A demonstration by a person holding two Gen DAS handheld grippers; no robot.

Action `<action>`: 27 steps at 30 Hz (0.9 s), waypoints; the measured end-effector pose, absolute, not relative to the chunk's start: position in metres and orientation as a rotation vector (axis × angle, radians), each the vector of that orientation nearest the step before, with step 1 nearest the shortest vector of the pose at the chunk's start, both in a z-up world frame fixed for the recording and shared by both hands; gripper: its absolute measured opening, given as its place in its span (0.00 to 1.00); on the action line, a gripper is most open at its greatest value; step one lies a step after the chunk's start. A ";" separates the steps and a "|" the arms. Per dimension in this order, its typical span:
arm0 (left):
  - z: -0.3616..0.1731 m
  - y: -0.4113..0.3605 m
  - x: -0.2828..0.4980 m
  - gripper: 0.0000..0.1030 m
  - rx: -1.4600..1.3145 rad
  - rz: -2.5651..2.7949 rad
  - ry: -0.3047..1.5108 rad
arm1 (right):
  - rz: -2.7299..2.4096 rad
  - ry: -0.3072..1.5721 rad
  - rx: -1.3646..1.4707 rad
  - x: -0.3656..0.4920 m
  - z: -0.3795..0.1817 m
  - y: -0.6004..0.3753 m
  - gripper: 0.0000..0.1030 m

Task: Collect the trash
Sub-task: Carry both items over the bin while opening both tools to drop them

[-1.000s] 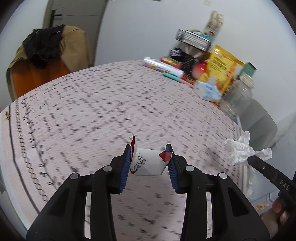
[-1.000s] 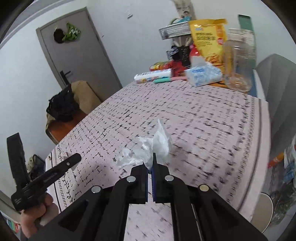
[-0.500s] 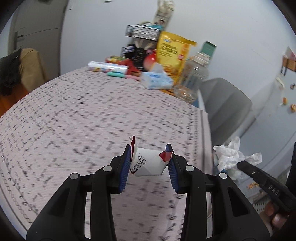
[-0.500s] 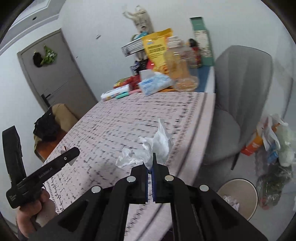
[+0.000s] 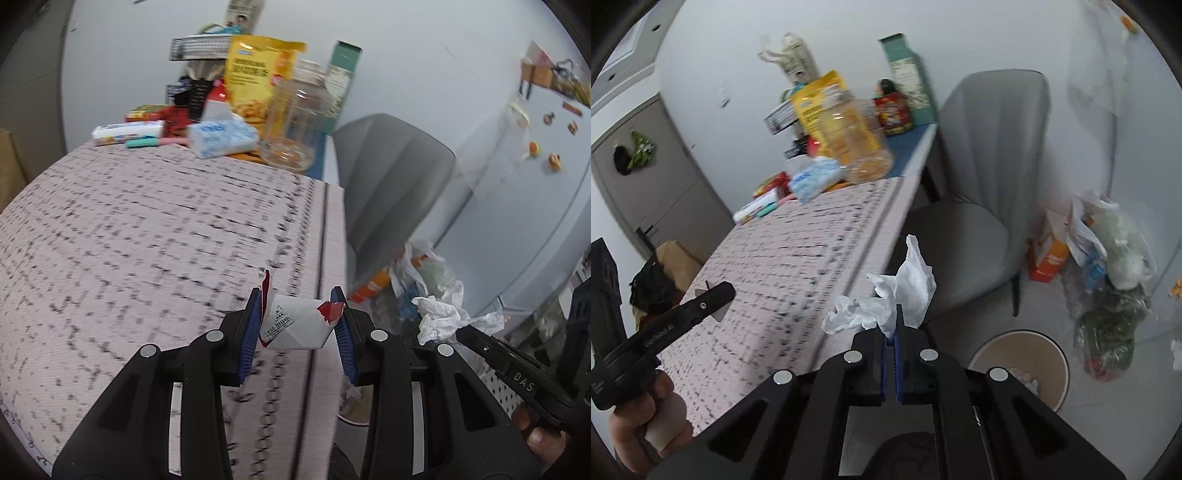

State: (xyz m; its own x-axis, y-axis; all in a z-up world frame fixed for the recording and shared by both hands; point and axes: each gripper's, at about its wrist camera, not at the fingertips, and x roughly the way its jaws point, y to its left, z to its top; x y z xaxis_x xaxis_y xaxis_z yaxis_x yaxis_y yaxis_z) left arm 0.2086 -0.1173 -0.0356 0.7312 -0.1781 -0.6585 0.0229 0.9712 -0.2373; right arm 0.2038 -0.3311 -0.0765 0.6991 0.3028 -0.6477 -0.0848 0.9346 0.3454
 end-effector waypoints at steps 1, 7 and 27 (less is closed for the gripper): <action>-0.037 -0.123 0.211 0.36 -0.214 -0.119 0.750 | 0.205 0.775 0.312 0.204 -0.081 -0.340 0.04; -0.047 -0.165 0.226 0.36 -0.158 -0.171 0.788 | 0.135 0.796 0.368 0.208 -0.106 -0.381 0.04; -0.094 -0.291 0.254 0.36 0.006 -0.317 0.916 | -0.033 0.881 0.564 0.197 -0.198 -0.501 0.65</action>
